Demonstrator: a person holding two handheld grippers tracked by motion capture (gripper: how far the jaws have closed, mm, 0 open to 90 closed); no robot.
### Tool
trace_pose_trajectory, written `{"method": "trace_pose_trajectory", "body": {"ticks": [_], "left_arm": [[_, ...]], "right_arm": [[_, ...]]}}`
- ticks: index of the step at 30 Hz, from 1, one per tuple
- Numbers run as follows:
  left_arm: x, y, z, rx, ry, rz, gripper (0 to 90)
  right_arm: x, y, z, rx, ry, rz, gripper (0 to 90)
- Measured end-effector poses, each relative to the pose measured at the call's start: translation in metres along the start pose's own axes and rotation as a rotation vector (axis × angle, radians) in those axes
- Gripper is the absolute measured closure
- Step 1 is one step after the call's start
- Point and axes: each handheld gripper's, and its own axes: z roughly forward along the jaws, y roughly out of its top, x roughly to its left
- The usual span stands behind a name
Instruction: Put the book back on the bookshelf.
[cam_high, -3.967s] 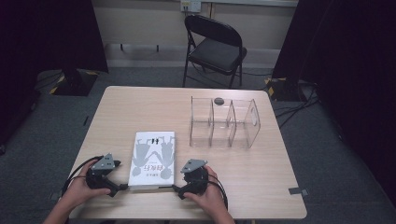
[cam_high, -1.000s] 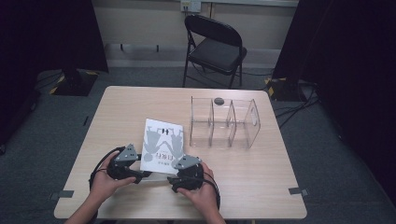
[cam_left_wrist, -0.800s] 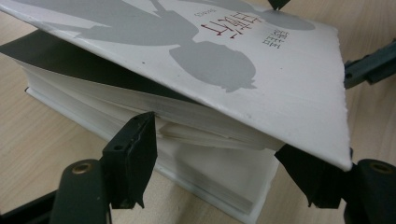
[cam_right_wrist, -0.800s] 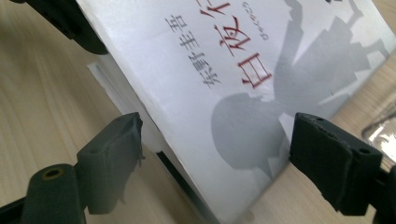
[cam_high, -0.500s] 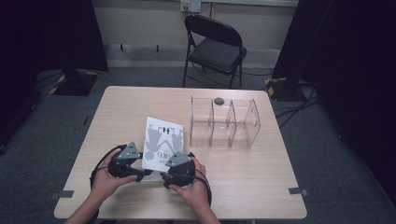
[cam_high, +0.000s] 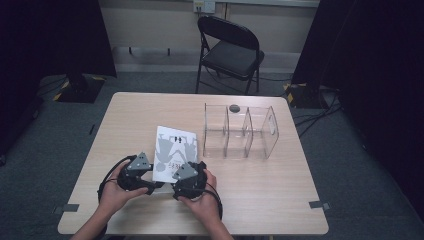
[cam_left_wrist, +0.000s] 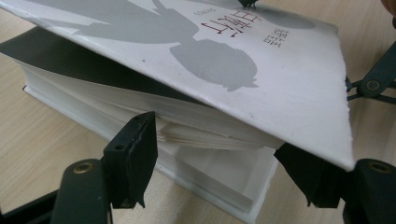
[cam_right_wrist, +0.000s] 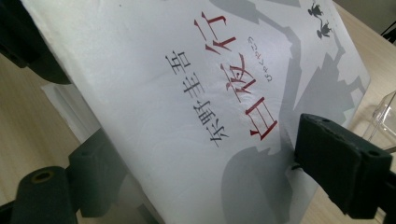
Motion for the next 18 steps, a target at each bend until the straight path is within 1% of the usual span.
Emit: {"method": "trace_pose_trajectory", "body": {"ticks": [1, 3, 4, 6, 7, 8, 9, 10, 11, 13, 14, 15, 16, 17, 18], "left_arm": [[0.0, 0.0, 0.0, 0.004, 0.0, -0.003, 29.6], [0.0, 0.0, 0.001, 0.003, 0.003, -0.006, 29.6], [0.001, 0.0, 0.001, 0.005, 0.003, -0.006, 29.5], [0.003, -0.002, 0.002, -0.007, 0.018, 0.002, 30.9], [0.003, -0.003, 0.003, -0.024, 0.015, 0.001, 32.2], [0.004, -0.004, 0.003, -0.012, 0.029, 0.014, 29.8], [0.004, -0.005, 0.004, -0.01, 0.04, -0.004, 23.9], [0.006, -0.006, 0.004, 0.006, 0.04, 0.007, 19.5], [0.006, -0.008, 0.005, 0.0, 0.028, -0.018, 18.6], [0.009, -0.013, 0.005, 0.009, 0.034, -0.013, 19.4], [0.01, -0.015, 0.005, 0.015, 0.029, -0.018, 18.1], [0.012, -0.017, 0.004, 0.021, 0.024, -0.026, 17.3], [0.014, -0.019, 0.003, 0.027, 0.033, -0.026, 18.2], [0.016, -0.021, 0.003, 0.029, 0.032, -0.036, 18.0], [0.018, -0.022, 0.002, 0.032, 0.032, -0.041, 17.6]], "right_arm": [[0.001, 0.0, -0.001, -0.003, -0.004, -0.014, 17.2], [0.004, 0.001, -0.002, -0.011, -0.013, -0.066, 23.0], [0.004, 0.002, -0.003, -0.01, -0.015, -0.084, 24.3], [0.002, 0.003, -0.003, 0.0, -0.004, -0.098, 27.2], [0.002, 0.004, -0.004, -0.002, -0.005, -0.111, 29.4], [0.001, 0.005, -0.005, 0.003, -0.005, -0.122, 31.4], [0.001, 0.006, -0.005, 0.003, -0.007, -0.139, 33.9], [0.002, 0.007, -0.006, 0.002, -0.013, -0.148, 36.6], [0.002, 0.007, -0.008, -0.003, -0.018, -0.155, 39.0], [0.001, 0.01, -0.01, 0.001, -0.02, -0.174, 43.3], [0.0, 0.011, -0.012, 0.003, -0.021, -0.18, 45.2], [-0.001, 0.012, -0.013, 0.005, -0.025, -0.181, 47.0], [-0.001, 0.013, -0.015, 0.007, -0.03, -0.187, 48.6], [-0.002, 0.014, -0.016, 0.006, -0.034, -0.188, 49.5], [-0.003, 0.015, -0.016, 0.008, -0.032, -0.181, 50.1]]}}
